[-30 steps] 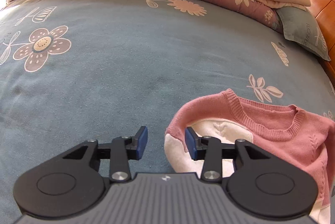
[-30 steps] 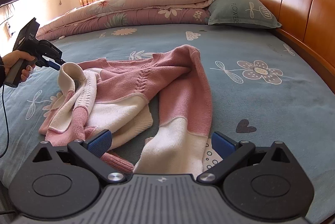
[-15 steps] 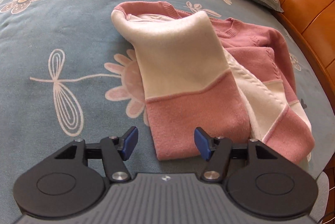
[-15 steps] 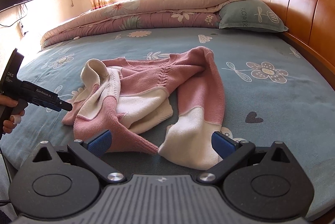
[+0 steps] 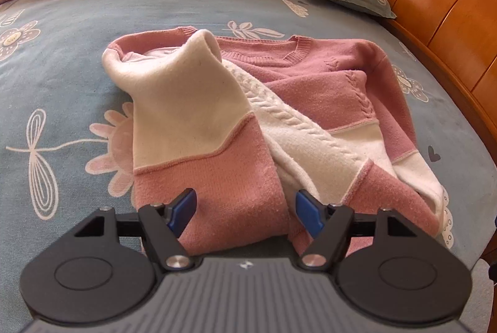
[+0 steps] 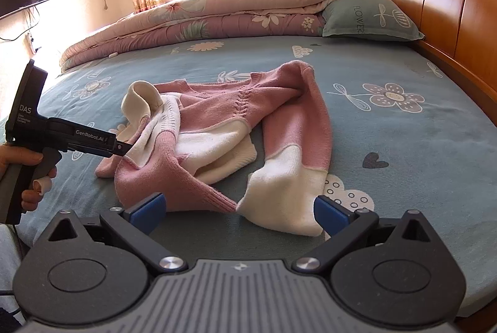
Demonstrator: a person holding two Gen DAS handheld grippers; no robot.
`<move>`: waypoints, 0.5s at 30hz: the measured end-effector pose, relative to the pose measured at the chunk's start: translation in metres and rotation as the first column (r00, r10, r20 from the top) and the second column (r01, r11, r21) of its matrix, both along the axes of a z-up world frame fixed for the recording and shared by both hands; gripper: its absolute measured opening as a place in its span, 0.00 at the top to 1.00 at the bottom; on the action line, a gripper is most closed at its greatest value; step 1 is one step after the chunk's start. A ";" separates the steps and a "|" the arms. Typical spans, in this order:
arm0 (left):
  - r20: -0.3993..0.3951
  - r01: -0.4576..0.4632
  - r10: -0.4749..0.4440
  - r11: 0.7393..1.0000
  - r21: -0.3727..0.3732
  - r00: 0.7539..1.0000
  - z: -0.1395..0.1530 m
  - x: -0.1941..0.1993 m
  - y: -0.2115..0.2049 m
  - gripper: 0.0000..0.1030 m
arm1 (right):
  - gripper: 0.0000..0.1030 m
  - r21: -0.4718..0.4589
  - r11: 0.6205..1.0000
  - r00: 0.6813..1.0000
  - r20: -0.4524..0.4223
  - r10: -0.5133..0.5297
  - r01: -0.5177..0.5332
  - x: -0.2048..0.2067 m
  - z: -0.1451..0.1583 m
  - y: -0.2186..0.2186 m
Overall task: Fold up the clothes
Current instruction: 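Open the left gripper and move it over the folded pink sleeve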
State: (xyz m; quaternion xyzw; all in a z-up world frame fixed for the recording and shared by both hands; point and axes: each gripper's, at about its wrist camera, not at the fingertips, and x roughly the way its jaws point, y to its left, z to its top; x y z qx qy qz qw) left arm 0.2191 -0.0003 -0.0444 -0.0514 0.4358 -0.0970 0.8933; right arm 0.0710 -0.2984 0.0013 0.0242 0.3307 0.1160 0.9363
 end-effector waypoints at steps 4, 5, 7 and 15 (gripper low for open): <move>0.018 -0.032 0.031 0.996 0.084 0.999 -0.002 0.001 -0.007 0.29 | 0.00 -0.001 1.000 1.000 -0.005 -0.015 0.015 -0.001 -0.002 -0.005; 0.024 -0.040 0.038 0.994 0.102 0.999 -0.003 0.000 -0.007 0.28 | 0.00 0.000 1.000 1.000 -0.007 -0.019 0.019 -0.001 -0.002 -0.007; 0.027 -0.064 0.061 0.987 0.144 0.998 -0.002 -0.006 -0.001 0.27 | 0.00 0.004 0.999 0.999 -0.013 -0.032 0.032 0.000 -0.005 -0.011; 0.005 -0.112 0.114 0.964 0.241 0.993 -0.008 -0.001 0.001 0.27 | 0.00 0.035 0.999 0.999 -0.040 -0.022 0.024 0.008 -0.016 -0.011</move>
